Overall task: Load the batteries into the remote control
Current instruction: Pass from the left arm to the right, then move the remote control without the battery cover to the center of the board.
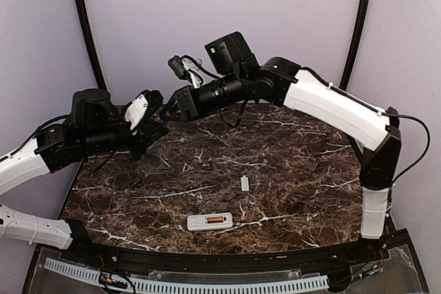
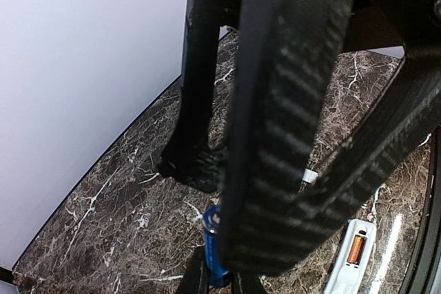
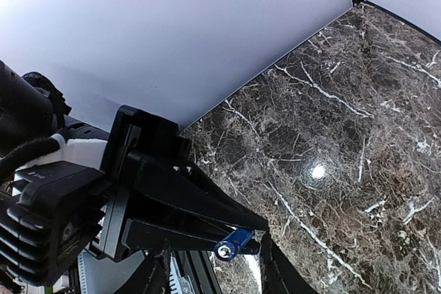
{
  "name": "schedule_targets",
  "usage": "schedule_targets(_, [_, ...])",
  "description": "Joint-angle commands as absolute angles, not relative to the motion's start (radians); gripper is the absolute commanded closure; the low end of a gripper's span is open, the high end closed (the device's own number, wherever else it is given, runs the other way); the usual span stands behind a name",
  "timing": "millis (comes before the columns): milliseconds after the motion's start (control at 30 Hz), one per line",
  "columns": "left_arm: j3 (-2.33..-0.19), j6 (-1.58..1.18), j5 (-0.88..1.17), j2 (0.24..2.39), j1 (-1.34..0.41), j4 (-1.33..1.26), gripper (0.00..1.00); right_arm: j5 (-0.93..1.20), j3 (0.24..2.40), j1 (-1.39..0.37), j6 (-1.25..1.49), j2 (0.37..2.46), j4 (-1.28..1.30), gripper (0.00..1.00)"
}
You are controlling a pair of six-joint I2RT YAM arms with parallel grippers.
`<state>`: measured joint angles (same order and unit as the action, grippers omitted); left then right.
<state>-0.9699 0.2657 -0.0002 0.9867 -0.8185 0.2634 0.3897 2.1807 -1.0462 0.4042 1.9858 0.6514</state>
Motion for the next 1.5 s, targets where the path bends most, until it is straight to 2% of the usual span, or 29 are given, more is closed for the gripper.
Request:
schedule_targets(0, [-0.977, 0.255, -0.003, 0.971, -0.823, 0.272, 1.00, 0.388, 2.158, -1.050, 0.410, 2.011, 0.627, 0.58])
schedule_targets(333, [-0.976, 0.257, 0.011, 0.975, -0.824, 0.275, 1.00, 0.382, 2.142, -1.051, 0.415, 2.025, 0.597, 0.76])
schedule_targets(567, [-0.973, 0.267, 0.038, 0.975, -0.824, 0.285, 1.00, 0.368, 2.150, -1.050, 0.407, 2.037, 0.604, 0.82])
schedule_targets(800, [-0.966, 0.266, 0.028, 0.967, -0.824, 0.289, 1.00, 0.365, 2.146, -1.049, 0.396, 2.032, 0.632, 0.99])
schedule_targets(900, [-0.961, 0.265, 0.020, 0.960, -0.824, 0.283, 1.00, 0.384, 2.114, -1.038, 0.407, 2.014, 0.627, 1.00])
schedule_targets(933, [-0.961, 0.265, 0.018, 0.956, -0.823, 0.282, 0.96, 0.391, 2.092, -1.031, 0.416, 2.002, 0.617, 1.00])
schedule_targets(967, [-0.960, 0.265, 0.016, 0.955, -0.823, 0.283, 0.78, 0.398, 2.067, -1.026, 0.426, 1.989, 0.596, 1.00])
schedule_targets(1033, [-0.953, 0.263, 0.012, 0.944, -0.823, 0.283, 0.56, 0.408, 2.014, -1.015, 0.448, 1.960, 0.558, 1.00])
schedule_targets(1167, [-0.932, 0.258, 0.017, 0.919, -0.824, 0.284, 0.36, 0.403, 1.932, -1.000, 0.478, 1.913, 0.507, 1.00])
schedule_targets(1233, [-0.917, 0.251, 0.014, 0.911, -0.824, 0.288, 0.30, 0.387, 1.895, -0.995, 0.490, 1.892, 0.495, 1.00])
schedule_targets(1300, [-0.898, 0.247, 0.011, 0.908, -0.823, 0.300, 0.29, 0.379, 1.843, -0.984, 0.508, 1.858, 0.481, 1.00])
schedule_targets(1467, [-0.836, 0.240, 0.042, 0.915, -0.825, 0.309, 0.34, 0.347, 1.633, -0.951, 0.566, 1.769, 0.442, 1.00])
